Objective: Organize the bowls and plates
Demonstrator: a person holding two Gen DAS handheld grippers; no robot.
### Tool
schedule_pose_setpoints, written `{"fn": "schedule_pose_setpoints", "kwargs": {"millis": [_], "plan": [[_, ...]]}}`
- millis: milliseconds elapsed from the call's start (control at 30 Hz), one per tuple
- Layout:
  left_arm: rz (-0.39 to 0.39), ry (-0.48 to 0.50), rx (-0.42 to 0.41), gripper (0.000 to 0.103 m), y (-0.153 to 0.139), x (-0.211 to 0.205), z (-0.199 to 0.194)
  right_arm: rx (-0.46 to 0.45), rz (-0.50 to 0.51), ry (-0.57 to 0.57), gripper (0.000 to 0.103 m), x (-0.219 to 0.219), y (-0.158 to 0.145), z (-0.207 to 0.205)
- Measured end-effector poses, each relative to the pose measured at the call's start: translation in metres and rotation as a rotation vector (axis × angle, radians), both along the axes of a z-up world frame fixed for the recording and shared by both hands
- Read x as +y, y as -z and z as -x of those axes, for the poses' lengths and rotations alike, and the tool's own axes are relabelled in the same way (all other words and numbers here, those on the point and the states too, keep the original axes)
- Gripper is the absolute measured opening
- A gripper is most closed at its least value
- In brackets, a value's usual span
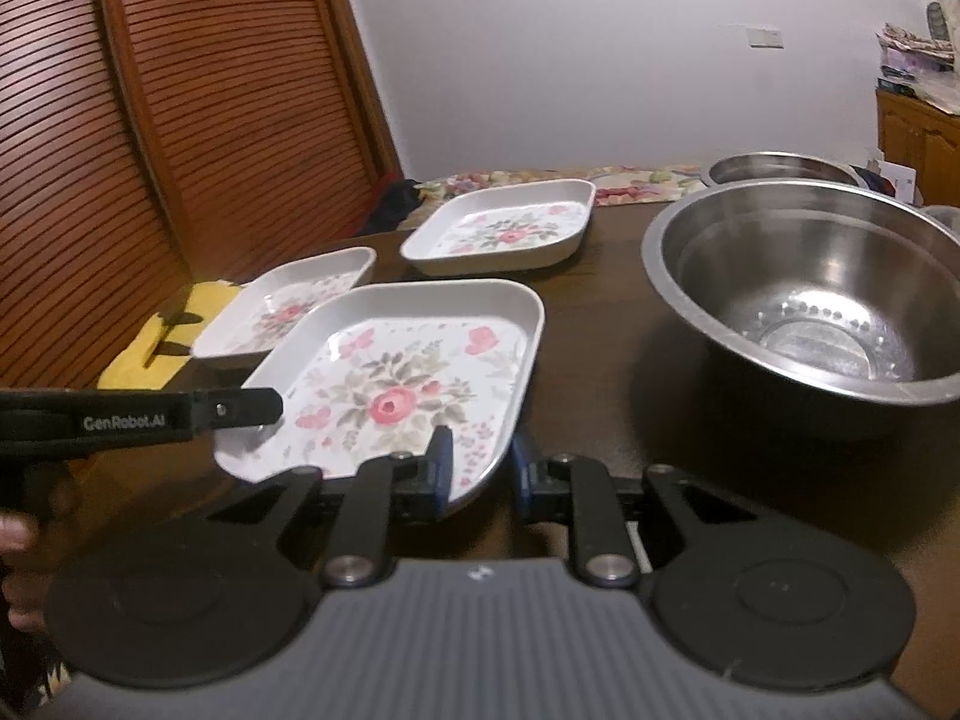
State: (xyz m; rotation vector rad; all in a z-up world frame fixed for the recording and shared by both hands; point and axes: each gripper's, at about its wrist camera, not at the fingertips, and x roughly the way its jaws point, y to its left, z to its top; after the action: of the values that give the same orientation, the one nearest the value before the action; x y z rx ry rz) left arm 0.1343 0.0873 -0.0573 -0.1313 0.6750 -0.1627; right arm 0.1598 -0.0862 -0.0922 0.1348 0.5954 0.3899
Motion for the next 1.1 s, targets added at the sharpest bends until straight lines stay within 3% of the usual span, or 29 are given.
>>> {"fn": "schedule_pose_setpoints", "kwargs": {"millis": [533, 1100], "plan": [[0.006, 0.005, -0.014, 0.016, 0.002, 0.003, 0.064, 0.033, -0.030, -0.079, 0.022, -0.004, 0.005, 0.045], [-0.005, -0.006, 0.018, 0.016, 0.016, 0.001, 0.073, 0.028, -0.024, -0.083, 0.023, -0.002, 0.005, 0.050]]}}
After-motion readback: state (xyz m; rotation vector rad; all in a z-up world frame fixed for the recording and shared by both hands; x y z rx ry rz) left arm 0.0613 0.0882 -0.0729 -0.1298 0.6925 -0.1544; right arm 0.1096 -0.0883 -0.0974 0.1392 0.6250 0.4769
